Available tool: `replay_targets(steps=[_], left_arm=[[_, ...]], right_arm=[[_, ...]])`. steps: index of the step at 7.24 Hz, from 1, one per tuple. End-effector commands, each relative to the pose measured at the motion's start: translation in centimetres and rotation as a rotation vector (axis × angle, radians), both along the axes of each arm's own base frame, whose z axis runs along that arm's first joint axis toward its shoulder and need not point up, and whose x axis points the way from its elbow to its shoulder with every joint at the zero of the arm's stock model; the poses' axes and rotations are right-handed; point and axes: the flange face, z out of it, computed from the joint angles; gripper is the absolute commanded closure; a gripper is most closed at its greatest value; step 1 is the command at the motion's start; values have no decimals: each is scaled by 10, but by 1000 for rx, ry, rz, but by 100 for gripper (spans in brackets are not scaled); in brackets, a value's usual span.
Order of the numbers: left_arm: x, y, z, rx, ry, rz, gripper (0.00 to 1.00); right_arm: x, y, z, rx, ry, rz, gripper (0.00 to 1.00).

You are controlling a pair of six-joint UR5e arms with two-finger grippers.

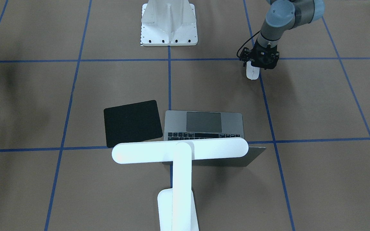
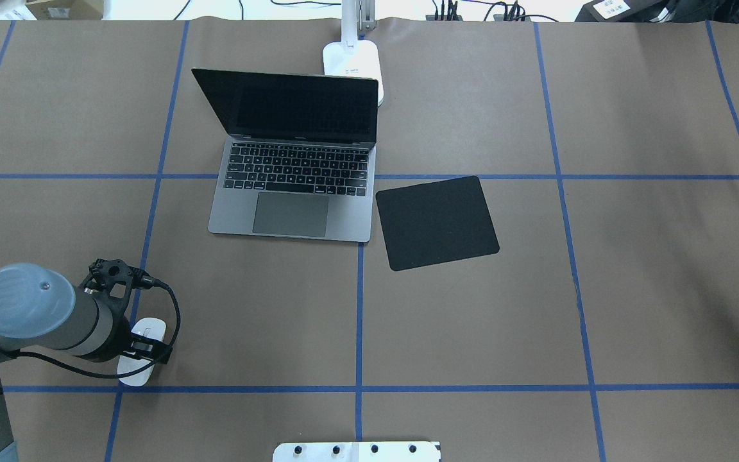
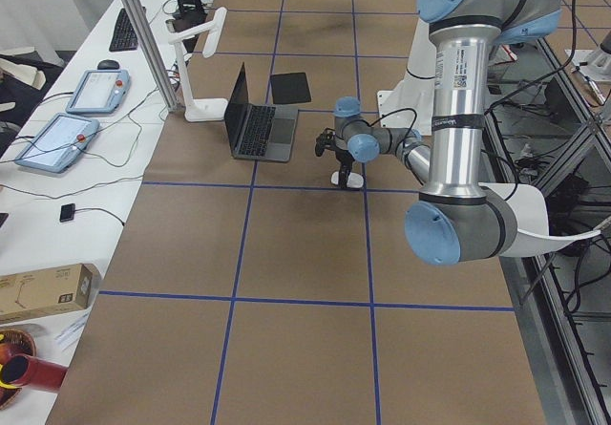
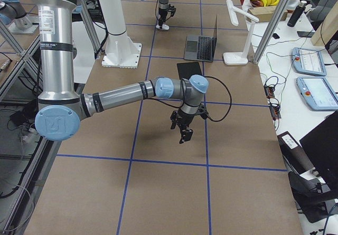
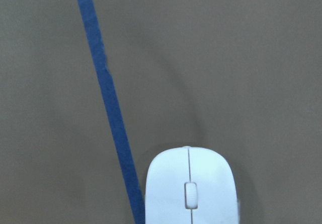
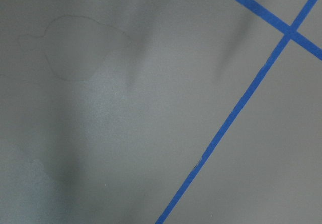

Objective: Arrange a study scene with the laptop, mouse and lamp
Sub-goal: 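Move the left gripper down onto the white mouse while the right arm withdraws, then close the left gripper on the white mouse and lift it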

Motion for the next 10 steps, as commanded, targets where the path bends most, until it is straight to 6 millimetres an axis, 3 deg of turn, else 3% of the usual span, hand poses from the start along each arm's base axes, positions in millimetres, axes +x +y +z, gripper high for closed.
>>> replay_targets(steps=[1, 3, 4, 6, 7, 8, 9, 10], left_arm=[[3, 4, 0, -9, -1, -8, 32], [3, 4, 1, -14, -4, -11, 73], [2, 3, -2, -13, 2, -13, 84], [-3, 9, -38, -34, 73, 23, 86], [-11, 1, -53, -44, 89, 12, 86], [-1, -20, -93, -36, 104, -18, 87], [9, -45, -148, -35, 102, -53, 87], [21, -63, -199, -40, 86, -73, 87]], right_arm=[[3, 0, 0, 0, 0, 4, 0], [4, 0, 0, -1, -1, 6, 0], [5, -1, 0, 0, -1, 9, 0], [9, -3, -2, 0, -3, 18, 0], [8, -3, -3, -5, -22, 21, 0], [15, -4, -3, -5, -28, 39, 0], [31, -4, 3, -12, -44, 53, 0], [53, -6, 20, -22, -79, 55, 0]])
